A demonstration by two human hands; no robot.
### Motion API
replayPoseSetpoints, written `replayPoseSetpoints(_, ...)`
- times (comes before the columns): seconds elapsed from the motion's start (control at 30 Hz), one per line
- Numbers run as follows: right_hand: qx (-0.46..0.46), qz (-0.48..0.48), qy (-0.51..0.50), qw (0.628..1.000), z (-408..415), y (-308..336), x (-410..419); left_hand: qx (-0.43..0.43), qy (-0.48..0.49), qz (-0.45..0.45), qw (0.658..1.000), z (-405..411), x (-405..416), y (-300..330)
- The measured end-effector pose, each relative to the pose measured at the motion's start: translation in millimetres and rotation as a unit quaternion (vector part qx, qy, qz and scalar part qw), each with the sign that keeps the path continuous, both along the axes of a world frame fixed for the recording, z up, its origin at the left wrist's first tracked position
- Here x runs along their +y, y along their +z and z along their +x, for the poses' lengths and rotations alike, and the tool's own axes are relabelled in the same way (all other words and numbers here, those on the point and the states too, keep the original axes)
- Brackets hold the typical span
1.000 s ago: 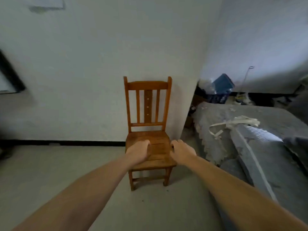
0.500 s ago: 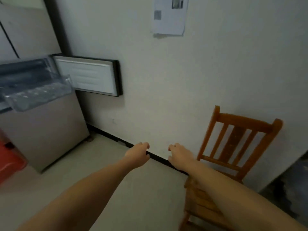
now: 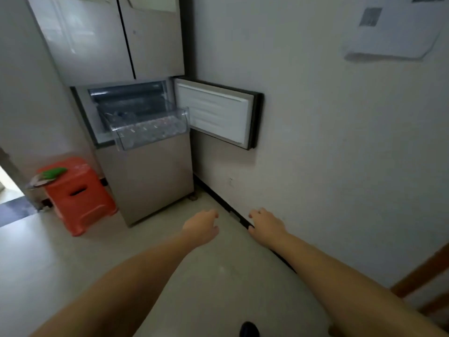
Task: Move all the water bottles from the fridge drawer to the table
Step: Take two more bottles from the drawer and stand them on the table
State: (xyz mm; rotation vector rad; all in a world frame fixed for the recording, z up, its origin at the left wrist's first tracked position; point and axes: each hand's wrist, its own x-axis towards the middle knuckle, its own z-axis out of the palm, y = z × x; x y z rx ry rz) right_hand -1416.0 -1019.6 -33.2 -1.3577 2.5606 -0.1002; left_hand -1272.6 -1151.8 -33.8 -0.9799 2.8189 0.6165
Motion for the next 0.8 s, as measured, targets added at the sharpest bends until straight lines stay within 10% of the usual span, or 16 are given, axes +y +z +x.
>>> replayPoseSetpoints(0.8,-0.020,-0.022,0.207,0.978,-178,18,-392,0.027,0.225,-0.011,0.974,-152,-317,11)
